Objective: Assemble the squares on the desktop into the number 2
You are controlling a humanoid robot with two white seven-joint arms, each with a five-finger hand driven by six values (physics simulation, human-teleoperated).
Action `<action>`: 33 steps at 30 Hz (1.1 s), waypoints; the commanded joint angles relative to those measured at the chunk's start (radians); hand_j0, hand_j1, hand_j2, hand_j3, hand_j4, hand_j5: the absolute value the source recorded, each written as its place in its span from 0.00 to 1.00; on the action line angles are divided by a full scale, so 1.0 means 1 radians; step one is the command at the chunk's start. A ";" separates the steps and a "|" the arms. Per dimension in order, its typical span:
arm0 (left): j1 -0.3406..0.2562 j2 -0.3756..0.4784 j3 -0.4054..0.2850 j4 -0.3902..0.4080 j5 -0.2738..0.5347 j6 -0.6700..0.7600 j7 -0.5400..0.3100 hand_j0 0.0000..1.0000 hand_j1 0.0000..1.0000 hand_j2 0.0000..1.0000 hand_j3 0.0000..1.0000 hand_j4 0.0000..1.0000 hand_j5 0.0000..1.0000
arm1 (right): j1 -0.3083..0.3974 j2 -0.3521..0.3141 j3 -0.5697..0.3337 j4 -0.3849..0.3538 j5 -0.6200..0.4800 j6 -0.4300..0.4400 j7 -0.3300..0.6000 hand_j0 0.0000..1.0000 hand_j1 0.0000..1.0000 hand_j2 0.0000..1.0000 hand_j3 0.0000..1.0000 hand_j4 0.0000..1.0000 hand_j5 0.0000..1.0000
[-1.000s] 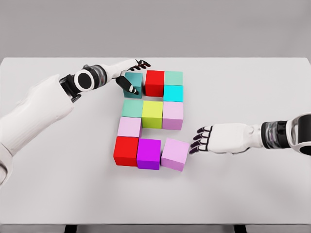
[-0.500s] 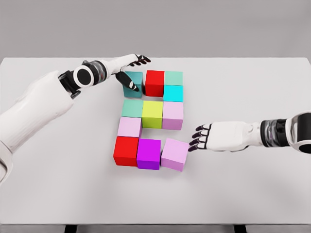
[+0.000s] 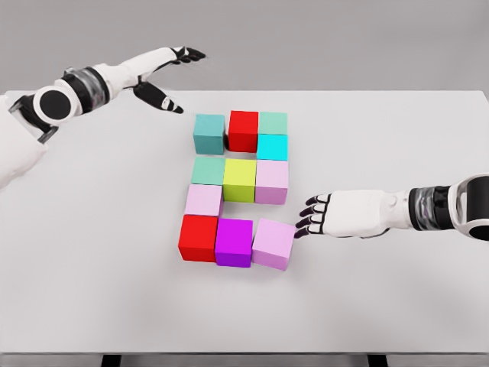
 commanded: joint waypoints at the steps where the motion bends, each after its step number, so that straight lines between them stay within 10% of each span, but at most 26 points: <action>1: 0.003 0.101 0.022 -0.033 -0.004 -0.020 0.004 0.96 0.96 0.96 0.96 0.96 0.96 | 0.000 0.003 0.000 0.000 -0.007 0.002 0.000 1.00 1.00 1.00 1.00 1.00 1.00; 8: 0.083 0.216 -0.045 -0.033 -0.011 -0.283 -0.001 0.98 0.98 0.98 0.98 0.98 0.98 | -0.006 0.007 0.000 0.000 -0.021 0.002 0.000 1.00 1.00 1.00 1.00 1.00 1.00; 10: 0.081 0.239 -0.072 -0.040 -0.160 -0.315 -0.001 0.98 0.98 0.98 0.98 0.98 0.98 | -0.008 0.010 0.000 0.000 -0.030 0.002 0.000 1.00 1.00 1.00 1.00 1.00 1.00; 11: 0.077 0.237 -0.067 -0.080 -0.361 -0.335 0.005 0.98 0.98 0.98 0.98 0.98 0.98 | -0.009 0.012 0.000 0.000 -0.035 0.002 0.000 1.00 1.00 1.00 1.00 1.00 1.00; 20: 0.080 0.231 -0.073 -0.069 -0.490 -0.336 0.002 0.97 0.97 0.97 0.97 0.97 0.97 | -0.018 0.006 -0.005 0.001 -0.036 0.002 0.000 1.00 1.00 1.00 1.00 1.00 1.00; 25: 0.078 0.174 -0.076 -0.068 -0.557 -0.335 -0.001 0.97 0.97 0.97 0.97 0.97 0.97 | -0.021 -0.007 -0.151 0.027 -0.038 0.002 0.000 1.00 1.00 1.00 1.00 1.00 1.00; 33: 0.078 0.134 -0.076 -0.063 -0.585 -0.329 -0.002 0.97 0.97 0.97 0.97 0.97 0.97 | 0.026 -0.019 -0.275 0.090 -0.297 0.002 0.000 1.00 1.00 1.00 1.00 1.00 1.00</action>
